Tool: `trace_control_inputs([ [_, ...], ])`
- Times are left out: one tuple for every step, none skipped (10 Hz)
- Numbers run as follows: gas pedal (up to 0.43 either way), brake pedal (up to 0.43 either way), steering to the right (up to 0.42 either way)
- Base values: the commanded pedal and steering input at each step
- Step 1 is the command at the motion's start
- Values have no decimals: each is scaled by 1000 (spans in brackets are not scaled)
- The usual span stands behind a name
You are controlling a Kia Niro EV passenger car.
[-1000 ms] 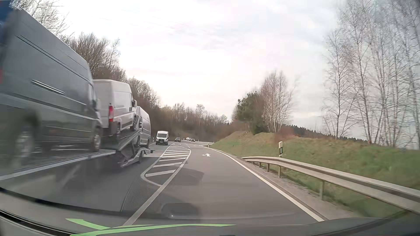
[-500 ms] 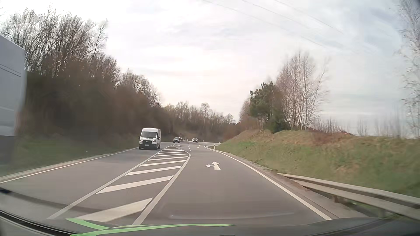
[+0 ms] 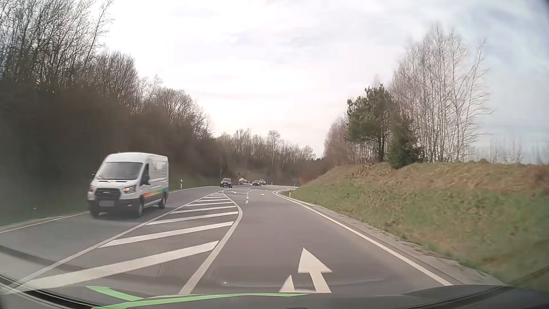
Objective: Follow the waypoints while adhering to traffic rules and regulations
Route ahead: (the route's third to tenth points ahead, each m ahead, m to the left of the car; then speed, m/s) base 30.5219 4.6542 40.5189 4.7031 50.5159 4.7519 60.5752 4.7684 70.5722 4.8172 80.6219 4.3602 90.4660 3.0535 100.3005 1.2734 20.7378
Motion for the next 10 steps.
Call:
trace_control_inputs([
  [157, 0, -10],
  [157, 0, -10],
  [157, 0, -10],
  [157, 0, -8],
  [157, 0, -7],
  [157, 0, -6],
  [157, 0, -5],
  [157, 0, -4],
  [157, 0, -3],
  [157, 0, -2],
])
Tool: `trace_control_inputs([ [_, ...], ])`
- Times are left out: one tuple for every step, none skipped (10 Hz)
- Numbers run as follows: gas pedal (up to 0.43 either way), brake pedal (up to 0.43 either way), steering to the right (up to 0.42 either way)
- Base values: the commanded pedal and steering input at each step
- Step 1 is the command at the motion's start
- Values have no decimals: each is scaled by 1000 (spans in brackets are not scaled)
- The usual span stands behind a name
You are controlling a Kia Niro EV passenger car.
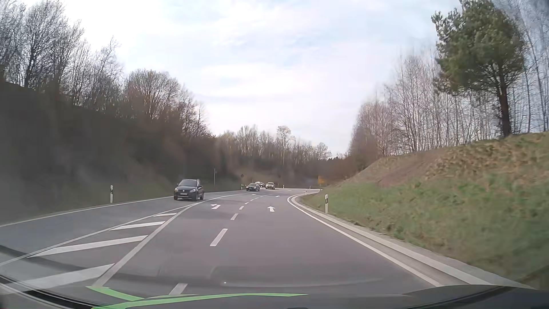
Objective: Follow the waypoints while adhering to traffic rules and regulations
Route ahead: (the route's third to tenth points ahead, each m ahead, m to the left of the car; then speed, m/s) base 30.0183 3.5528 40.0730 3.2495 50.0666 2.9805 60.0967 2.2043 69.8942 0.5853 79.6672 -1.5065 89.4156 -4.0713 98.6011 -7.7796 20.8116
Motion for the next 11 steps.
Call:
trace_control_inputs([
  [157, 0, 2],
  [150, 0, 4],
  [150, 0, 5],
  [150, 0, 5],
  [138, 0, 6],
  [138, 0, 8],
  [130, 0, 8],
  [118, 0, 8],
  [118, 0, 7],
  [98, 0, 7],
  [98, 0, 7],
])
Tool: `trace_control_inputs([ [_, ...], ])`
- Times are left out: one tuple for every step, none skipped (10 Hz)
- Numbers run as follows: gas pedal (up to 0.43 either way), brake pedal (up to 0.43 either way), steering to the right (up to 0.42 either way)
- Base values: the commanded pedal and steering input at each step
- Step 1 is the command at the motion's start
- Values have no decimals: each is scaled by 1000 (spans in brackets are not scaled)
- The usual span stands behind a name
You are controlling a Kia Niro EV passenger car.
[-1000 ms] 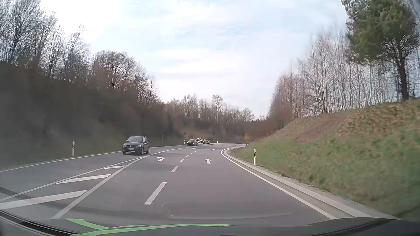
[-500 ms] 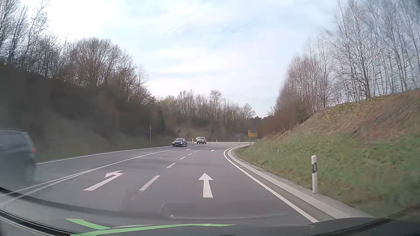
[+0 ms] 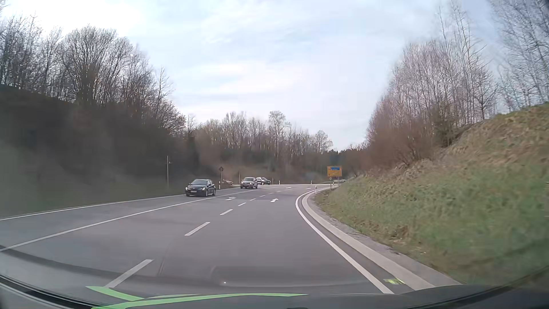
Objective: Follow the waypoints while adhering to traffic rules and regulations
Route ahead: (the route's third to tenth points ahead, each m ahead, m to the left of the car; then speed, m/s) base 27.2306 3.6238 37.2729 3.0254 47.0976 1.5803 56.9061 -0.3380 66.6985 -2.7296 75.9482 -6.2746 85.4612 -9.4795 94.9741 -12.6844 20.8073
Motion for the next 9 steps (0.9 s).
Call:
trace_control_inputs([
  [87, 0, 7],
  [59, 0, 7],
  [0, 0, 7],
  [0, 0, 7],
  [0, 0, 8],
  [0, 0, 10],
  [0, 0, 14],
  [0, 0, 18],
  [0, 0, 21],
])
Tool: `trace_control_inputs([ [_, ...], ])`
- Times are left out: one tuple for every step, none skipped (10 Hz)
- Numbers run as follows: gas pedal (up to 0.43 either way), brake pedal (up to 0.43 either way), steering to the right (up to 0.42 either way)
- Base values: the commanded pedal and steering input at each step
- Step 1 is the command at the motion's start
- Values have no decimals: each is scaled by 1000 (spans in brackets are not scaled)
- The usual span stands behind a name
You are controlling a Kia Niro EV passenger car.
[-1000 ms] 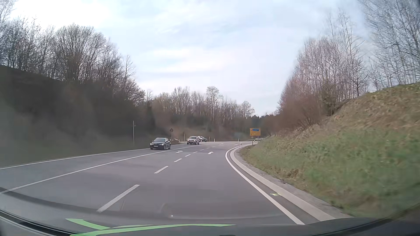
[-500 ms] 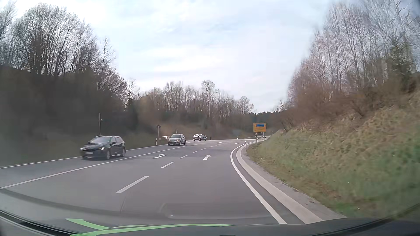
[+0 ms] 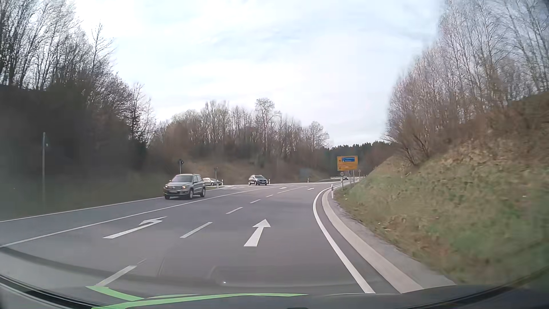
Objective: Follow the waypoints while adhering to traffic rules and regulations
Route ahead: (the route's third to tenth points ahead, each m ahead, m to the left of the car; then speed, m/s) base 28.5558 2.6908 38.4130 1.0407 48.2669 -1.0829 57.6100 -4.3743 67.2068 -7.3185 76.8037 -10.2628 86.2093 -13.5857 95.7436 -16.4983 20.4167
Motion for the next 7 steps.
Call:
trace_control_inputs([
  [0, 0, 23],
  [0, 0, 24],
  [0, 0, 26],
  [0, 0, 29],
  [0, 0, 31],
  [0, 0, 31],
  [0, 0, 32],
])
